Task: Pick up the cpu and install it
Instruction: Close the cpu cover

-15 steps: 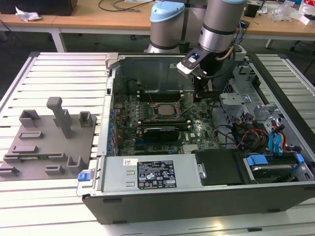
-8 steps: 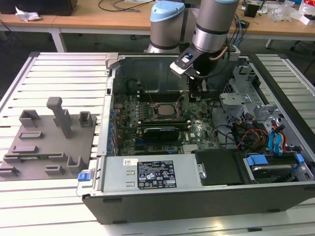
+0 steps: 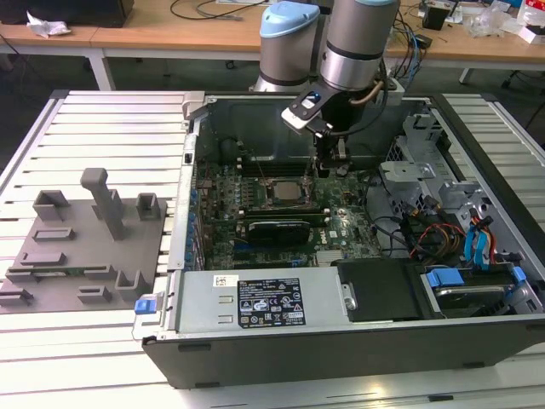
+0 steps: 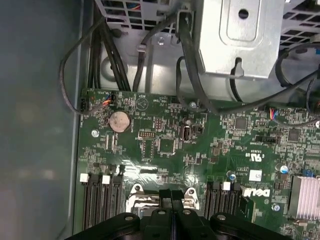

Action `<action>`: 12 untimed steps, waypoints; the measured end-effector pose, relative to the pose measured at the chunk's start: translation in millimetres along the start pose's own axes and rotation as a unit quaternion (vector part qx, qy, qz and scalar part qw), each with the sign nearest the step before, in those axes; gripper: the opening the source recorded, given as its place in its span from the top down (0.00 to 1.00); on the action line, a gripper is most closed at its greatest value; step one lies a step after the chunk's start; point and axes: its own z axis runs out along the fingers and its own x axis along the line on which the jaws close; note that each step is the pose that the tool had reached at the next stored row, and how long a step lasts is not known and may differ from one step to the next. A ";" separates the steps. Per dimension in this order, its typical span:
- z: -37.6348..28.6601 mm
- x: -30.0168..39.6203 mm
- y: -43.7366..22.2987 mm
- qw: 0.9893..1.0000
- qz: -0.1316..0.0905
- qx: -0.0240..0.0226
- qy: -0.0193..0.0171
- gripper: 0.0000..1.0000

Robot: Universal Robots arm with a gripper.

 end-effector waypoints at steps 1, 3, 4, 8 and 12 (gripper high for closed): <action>0.2 0.2 -2.0 1.000 0.000 0.000 0.000 0.89; 0.6 0.6 -6.6 1.000 0.000 0.000 0.000 0.89; 0.9 0.9 -10.4 1.000 0.000 0.000 0.000 0.89; 1.7 1.6 -18.9 1.000 0.000 0.000 0.000 0.89; 3.3 1.9 -22.2 1.000 0.000 0.000 0.000 0.89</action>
